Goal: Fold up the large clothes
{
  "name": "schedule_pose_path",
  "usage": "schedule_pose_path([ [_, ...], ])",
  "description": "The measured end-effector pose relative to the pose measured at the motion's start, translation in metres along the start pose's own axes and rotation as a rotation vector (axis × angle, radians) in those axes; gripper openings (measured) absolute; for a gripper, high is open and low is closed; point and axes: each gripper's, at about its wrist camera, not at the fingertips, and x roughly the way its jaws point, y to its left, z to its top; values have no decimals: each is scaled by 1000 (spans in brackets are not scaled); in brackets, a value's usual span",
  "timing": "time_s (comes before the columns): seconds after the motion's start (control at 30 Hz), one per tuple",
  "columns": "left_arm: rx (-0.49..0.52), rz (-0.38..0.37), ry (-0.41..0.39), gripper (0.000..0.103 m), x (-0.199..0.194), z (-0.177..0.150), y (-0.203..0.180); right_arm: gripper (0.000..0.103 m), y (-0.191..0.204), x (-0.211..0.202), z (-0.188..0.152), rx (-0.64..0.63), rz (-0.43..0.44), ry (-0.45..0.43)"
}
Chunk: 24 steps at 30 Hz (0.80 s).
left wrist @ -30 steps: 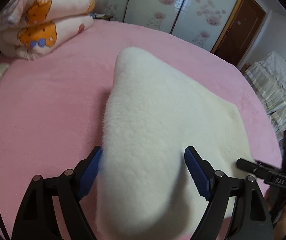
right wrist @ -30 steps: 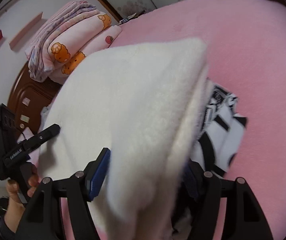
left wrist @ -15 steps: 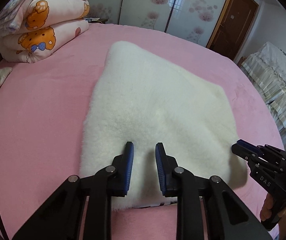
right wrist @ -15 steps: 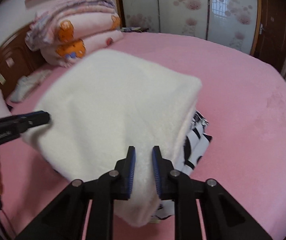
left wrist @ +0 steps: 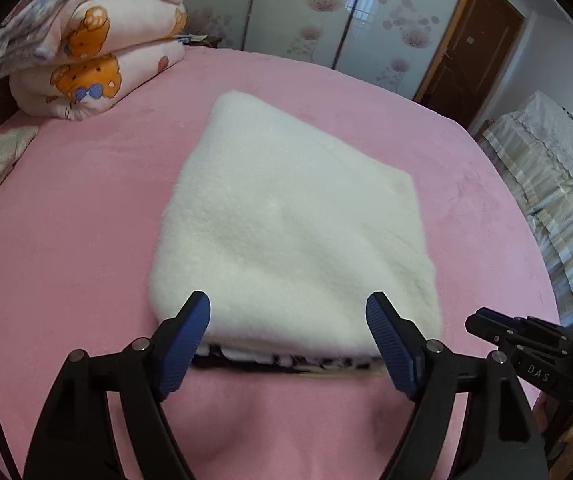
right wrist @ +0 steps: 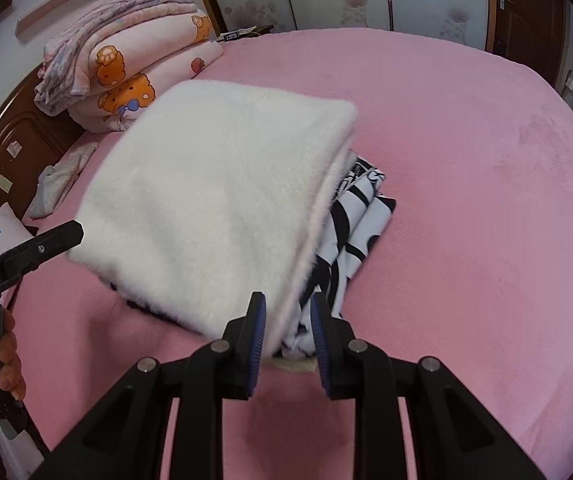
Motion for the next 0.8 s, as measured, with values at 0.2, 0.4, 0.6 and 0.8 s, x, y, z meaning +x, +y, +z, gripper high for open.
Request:
schedule_pose_path([
  [0.2,47,-6,29,84,-53,-26,-39,40,-6,-73,-29,11,-24,-5],
  [0.4,97,35,29,85,-108,-64,-77,47,-15,-141,-58,50,-53,1],
  [0.6,130,32,49,87,-153,-108,-112,60,-21,-198,-98,40,-135,-10],
  [0.8,164,45,73,97,-183,-164,-146,63,-26,-232,-153,37,-156,-22],
])
